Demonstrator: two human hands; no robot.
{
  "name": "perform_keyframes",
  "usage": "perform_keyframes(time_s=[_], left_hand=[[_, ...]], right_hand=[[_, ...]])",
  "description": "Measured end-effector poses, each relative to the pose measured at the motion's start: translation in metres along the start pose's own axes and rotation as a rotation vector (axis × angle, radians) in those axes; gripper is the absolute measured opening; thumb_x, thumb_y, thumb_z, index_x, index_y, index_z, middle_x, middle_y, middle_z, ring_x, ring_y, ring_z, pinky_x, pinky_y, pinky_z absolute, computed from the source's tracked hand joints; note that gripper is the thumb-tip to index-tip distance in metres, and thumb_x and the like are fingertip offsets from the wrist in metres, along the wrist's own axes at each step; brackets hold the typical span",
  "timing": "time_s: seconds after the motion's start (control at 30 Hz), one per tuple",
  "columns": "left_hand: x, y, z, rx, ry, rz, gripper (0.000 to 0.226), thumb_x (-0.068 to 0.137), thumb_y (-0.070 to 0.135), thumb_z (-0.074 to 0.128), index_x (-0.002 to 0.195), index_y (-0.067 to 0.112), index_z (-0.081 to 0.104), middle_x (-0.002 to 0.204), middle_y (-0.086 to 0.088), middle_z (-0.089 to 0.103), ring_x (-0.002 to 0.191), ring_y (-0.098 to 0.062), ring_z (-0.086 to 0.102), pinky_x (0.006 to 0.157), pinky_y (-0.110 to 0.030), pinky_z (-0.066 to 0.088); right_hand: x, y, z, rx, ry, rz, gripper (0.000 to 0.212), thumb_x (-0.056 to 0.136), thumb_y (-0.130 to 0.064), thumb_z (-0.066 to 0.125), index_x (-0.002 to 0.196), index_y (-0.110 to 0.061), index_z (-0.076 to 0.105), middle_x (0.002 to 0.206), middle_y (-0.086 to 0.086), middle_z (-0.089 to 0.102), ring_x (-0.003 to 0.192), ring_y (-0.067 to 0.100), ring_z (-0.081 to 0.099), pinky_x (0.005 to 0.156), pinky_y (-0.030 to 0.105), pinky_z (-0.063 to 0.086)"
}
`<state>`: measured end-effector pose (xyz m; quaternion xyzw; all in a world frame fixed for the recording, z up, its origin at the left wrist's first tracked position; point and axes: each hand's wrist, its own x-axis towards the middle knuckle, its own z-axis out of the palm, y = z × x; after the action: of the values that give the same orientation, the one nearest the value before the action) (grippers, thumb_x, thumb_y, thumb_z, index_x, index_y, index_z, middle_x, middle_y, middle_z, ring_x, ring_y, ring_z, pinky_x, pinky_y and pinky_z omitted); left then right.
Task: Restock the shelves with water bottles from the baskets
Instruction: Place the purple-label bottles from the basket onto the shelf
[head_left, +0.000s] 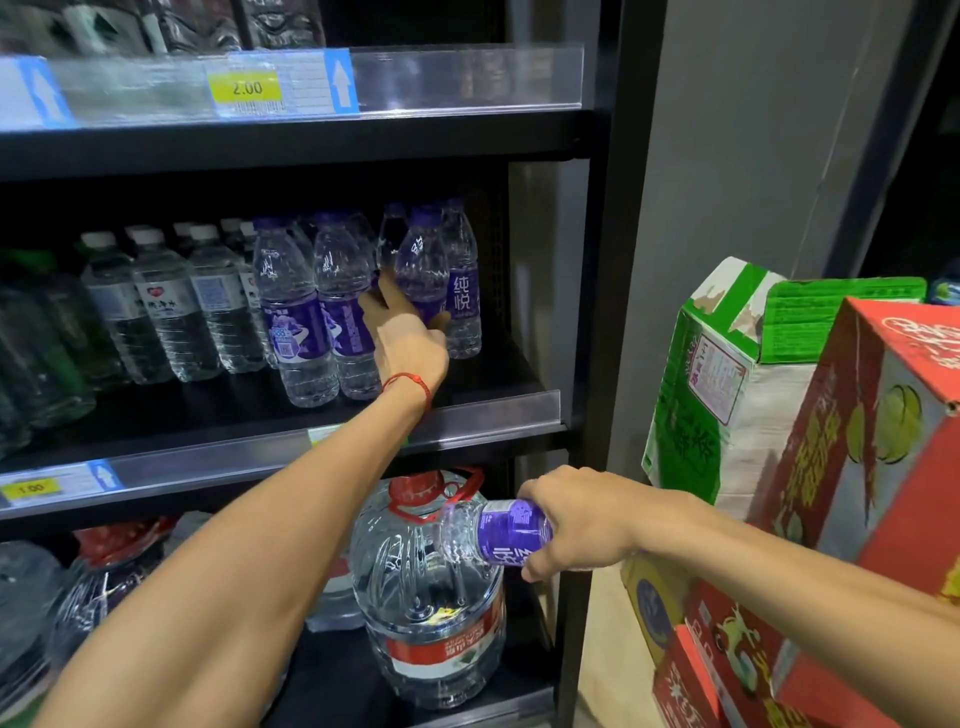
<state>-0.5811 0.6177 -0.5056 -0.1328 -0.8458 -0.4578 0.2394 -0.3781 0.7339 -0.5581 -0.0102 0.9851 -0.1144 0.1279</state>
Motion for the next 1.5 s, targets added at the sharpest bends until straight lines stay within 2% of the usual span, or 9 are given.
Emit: perform_keyframes(time_s=[0.17,0.3,0.5,0.63,0.87,0.93,1.03,1.37,1.5], left_hand=[[-0.001,0.003,0.002,0.093,0.052,-0.019,0.080,0.095,0.025,0.070,0.159,0.013,0.024,0.155,-0.020,0.026,0.143,-0.037,0.026,0.100,-0.049,0.046],[0.001,0.007,0.005,0.138,0.118,-0.076,0.079,0.092,0.027,0.074,0.155,0.011,0.029,0.153,-0.019,0.030,0.141,-0.036,0.031,0.091,-0.053,0.053],[0.000,0.011,0.011,0.150,0.225,-0.108,0.077,0.089,0.025,0.076,0.151,0.010,0.034,0.148,-0.017,0.037,0.134,-0.034,0.039,0.090,-0.050,0.053],[-0.001,0.014,0.017,0.164,0.259,-0.153,0.079,0.088,0.026,0.075,0.153,0.012,0.032,0.144,-0.016,0.039,0.130,-0.033,0.042,0.088,-0.050,0.055],[-0.001,0.015,0.020,0.083,0.294,-0.196,0.085,0.087,0.021,0.076,0.158,0.024,0.029,0.148,-0.011,0.039,0.128,-0.033,0.048,0.092,-0.051,0.056],[-0.002,0.014,0.019,0.075,0.296,-0.204,0.086,0.087,0.019,0.076,0.159,0.027,0.029,0.149,-0.008,0.041,0.132,-0.034,0.042,0.092,-0.052,0.056],[-0.002,0.014,0.017,0.008,0.287,-0.205,0.086,0.087,0.012,0.075,0.159,0.028,0.032,0.152,-0.003,0.041,0.140,-0.030,0.035,0.095,-0.050,0.054],[-0.008,0.021,0.008,-0.131,0.319,-0.247,0.075,0.082,0.003,0.079,0.145,0.019,0.043,0.151,-0.007,0.038,0.130,-0.030,0.052,0.094,-0.049,0.057],[-0.025,0.034,-0.010,-0.328,0.286,-0.159,0.051,0.085,-0.001,0.070,0.130,0.008,0.048,0.132,-0.009,0.052,0.114,-0.024,0.056,0.090,-0.023,0.045]], right_hand=[[-0.011,0.007,-0.017,-0.094,0.121,-0.089,0.060,0.081,-0.063,0.080,0.121,-0.029,0.052,0.106,-0.010,0.055,0.092,0.011,0.055,0.073,0.030,0.044],[-0.023,0.012,-0.029,-0.149,0.166,-0.114,0.055,0.080,-0.066,0.077,0.113,-0.030,0.051,0.105,-0.009,0.058,0.094,0.014,0.057,0.080,0.036,0.049],[-0.038,0.021,-0.045,-0.179,0.219,-0.108,0.051,0.079,-0.067,0.077,0.104,-0.029,0.054,0.098,-0.010,0.059,0.091,0.019,0.060,0.082,0.043,0.054],[-0.041,0.024,-0.048,-0.154,0.225,-0.119,0.057,0.079,-0.067,0.077,0.116,-0.027,0.059,0.106,-0.008,0.064,0.100,0.021,0.062,0.087,0.045,0.055],[-0.041,0.026,-0.049,-0.128,0.246,-0.116,0.051,0.080,-0.065,0.079,0.109,-0.028,0.059,0.095,-0.010,0.063,0.088,0.015,0.061,0.080,0.042,0.055],[-0.041,0.025,-0.048,-0.125,0.247,-0.119,0.048,0.080,-0.065,0.079,0.102,-0.029,0.056,0.091,-0.010,0.062,0.082,0.012,0.059,0.076,0.040,0.054],[-0.041,0.024,-0.048,-0.120,0.249,-0.121,0.047,0.080,-0.065,0.079,0.101,-0.029,0.056,0.091,-0.009,0.063,0.081,0.011,0.060,0.075,0.040,0.055],[-0.041,0.022,-0.051,-0.128,0.236,-0.146,0.047,0.081,-0.063,0.079,0.106,-0.033,0.053,0.092,-0.012,0.060,0.081,0.006,0.058,0.070,0.031,0.051],[-0.045,0.022,-0.054,-0.214,0.267,-0.170,0.056,0.081,-0.067,0.077,0.118,-0.031,0.055,0.103,-0.014,0.061,0.094,0.011,0.061,0.084,0.039,0.055]])
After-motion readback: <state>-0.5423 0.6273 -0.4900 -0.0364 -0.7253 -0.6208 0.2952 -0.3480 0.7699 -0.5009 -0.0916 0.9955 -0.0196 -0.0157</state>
